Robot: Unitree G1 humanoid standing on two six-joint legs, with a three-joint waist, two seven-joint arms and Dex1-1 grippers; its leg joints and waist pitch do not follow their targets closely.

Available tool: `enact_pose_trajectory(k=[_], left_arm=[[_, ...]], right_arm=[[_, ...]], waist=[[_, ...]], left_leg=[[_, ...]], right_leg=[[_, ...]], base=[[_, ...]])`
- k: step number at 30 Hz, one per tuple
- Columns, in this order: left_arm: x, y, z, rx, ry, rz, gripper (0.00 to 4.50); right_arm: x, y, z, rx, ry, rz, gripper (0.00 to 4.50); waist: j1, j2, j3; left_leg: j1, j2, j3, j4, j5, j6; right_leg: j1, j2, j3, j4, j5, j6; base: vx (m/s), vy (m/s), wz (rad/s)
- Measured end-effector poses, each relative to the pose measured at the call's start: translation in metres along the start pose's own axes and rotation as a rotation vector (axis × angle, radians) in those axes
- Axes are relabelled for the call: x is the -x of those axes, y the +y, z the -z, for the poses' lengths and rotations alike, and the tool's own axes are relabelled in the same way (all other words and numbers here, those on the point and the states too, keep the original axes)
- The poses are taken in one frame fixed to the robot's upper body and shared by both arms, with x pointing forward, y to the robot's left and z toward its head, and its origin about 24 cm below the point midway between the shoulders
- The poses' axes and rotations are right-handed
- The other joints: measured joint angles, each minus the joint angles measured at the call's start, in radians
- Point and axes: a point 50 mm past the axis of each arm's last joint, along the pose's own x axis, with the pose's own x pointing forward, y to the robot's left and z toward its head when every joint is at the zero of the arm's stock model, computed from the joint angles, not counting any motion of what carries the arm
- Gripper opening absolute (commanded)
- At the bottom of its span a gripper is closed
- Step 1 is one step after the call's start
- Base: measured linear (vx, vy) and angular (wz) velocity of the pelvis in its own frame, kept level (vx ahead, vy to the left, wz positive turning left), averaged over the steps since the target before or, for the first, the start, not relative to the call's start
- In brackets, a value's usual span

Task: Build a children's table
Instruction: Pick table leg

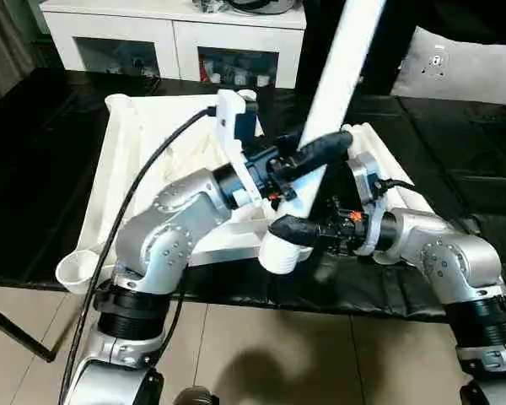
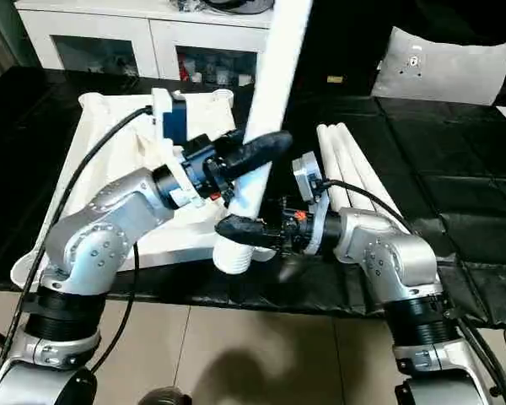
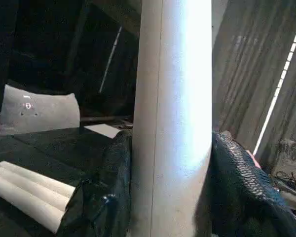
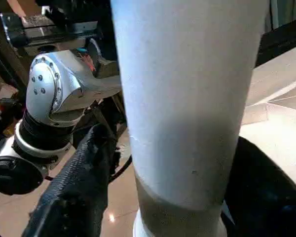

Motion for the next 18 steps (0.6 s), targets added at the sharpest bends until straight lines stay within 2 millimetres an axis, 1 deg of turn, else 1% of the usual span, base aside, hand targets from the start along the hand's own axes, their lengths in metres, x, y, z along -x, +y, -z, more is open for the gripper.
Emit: enact_pose_trajectory(k=[3,4,6,7,8,9,10,11,13,14,15,17,18], left_arm=[[-0.0006,-0.0006,0.0008,0.003,0.0,0.003,1.8],[-0.0008,-0.0007,0.0008,0.004,-0.001,0.004,1.8],[-0.0012,-0.0012,0.0013,0.005,0.0,0.006,1.8],[-0.0014,-0.0013,0.0013,0.006,-0.001,0.007,1.8],[-0.0016,-0.0012,0.0017,0.007,-0.001,0.005,1.8],[-0.0016,-0.0008,0.0022,0.01,0.001,0.004,1.8],[-0.0016,-0.0006,0.0025,0.011,0.001,0.003,1.8],[-0.0016,-0.0003,0.0029,0.013,0.002,0.001,1.8],[-0.0014,0.0003,0.0031,0.013,0.003,-0.003,1.8],[-0.0014,0.0003,0.0031,0.012,0.003,-0.003,1.79],[-0.0014,0.0003,0.0031,0.012,0.004,-0.003,1.79],[-0.0013,0.0007,0.0033,0.003,0.008,-0.008,1.79],[-0.0014,0.0007,0.0031,0.001,0.006,-0.008,1.79]], right_arm=[[0.0004,-0.0007,0.0007,-0.004,0.0,0.003,2.59],[0.0004,-0.0008,0.0008,-0.005,0.001,0.004,2.59],[0.0008,-0.0015,0.0018,-0.011,0.0,0.006,2.36],[0.0009,-0.0023,0.0031,-0.018,0.001,0.008,2.36],[0.0004,-0.0026,0.0042,-0.023,0.003,0.006,2.18],[0.0,-0.0027,0.0046,-0.023,0.004,0.006,2.18],[0.0,-0.0028,0.0047,-0.023,0.006,0.007,2.03],[-0.0001,-0.0029,0.0047,-0.018,0.008,0.008,2.0],[-0.0007,-0.0032,0.0048,-0.006,0.01,0.011,2.0],[-0.0008,-0.0032,0.0049,-0.007,0.01,0.011,2.49],[-0.0008,-0.0033,0.005,-0.008,0.01,0.011,2.61],[-0.001,-0.0038,0.0061,-0.018,0.009,0.012,2.64],[-0.0017,-0.0039,0.0071,-0.025,0.01,0.01,2.75]], waist=[[0.0,0.0,0.0],[0.0,0.0,0.0],[0.0,0.0,0.0],[0.0,0.0,0.0],[0.0,0.0,0.0],[0.0,0.0,0.0],[0.0,0.0,0.0],[0.0,0.0,0.0],[0.0,0.0,0.0],[0.0,0.0,0.0],[0.0,0.0,0.0],[0.0,0.0,0.0],[0.0,0.0,0.0]], left_leg=[[0.0,0.0,0.0,0.0,0.0,0.0],[0.0,0.0,0.0,0.0,0.0,0.0],[0.0,0.0,0.0,0.0,0.0,0.0],[0.0,0.0,0.0,0.0,0.0,0.0],[0.0,0.0,0.0,0.0,0.0,0.0],[0.0,0.0,0.0,0.0,0.0,0.0],[0.0,0.0,0.0,0.0,0.0,0.0],[0.0,0.0,0.0,0.001,0.0,0.0],[0.0,0.0,0.0,0.001,0.0,0.0],[0.0,0.0,0.0,0.001,0.0,0.0],[0.0,0.0,0.0,0.001,0.0,0.0],[0.0,0.0,0.0,0.001,0.0,0.0],[0.0,0.0,0.0,0.001,0.0,0.0]], right_leg=[[0.0,0.0,0.0,0.0,0.0,0.0],[0.0,0.0,0.0,0.0,0.0,0.0],[0.0,0.0,0.0,0.0,0.0,0.0],[0.0,0.0,0.0,0.0,0.0,0.0],[0.0,0.0,0.0,0.0,0.0,0.0],[0.0,0.0,0.0,0.0,0.0,0.0],[0.0,0.0,0.0,0.0,0.0,0.0],[0.0,0.0,0.0,0.0,0.0,0.0],[0.0,0.0,0.0,0.0,0.0,0.0],[0.0,0.0,0.0,0.0,0.0,0.0],[0.0,0.0,0.0,0.0,0.0,0.0],[0.0,0.0,0.0,0.0,0.0,0.0],[0.0,0.0,0.0,0.0,0.0,0.0]], base=[[0.0,0.0,0.0],[0.0,0.0,0.0],[0.0,0.0,0.0],[0.0,0.0,0.0],[0.0,0.0,0.0],[0.0,0.0,0.0],[0.0,0.0,0.0],[0.0,0.0,0.0],[0.0,0.0,0.0],[0.0,0.0,0.0],[0.0,0.0,0.0],[0.0,0.0,0.0],[0.0,0.0,0.0]])
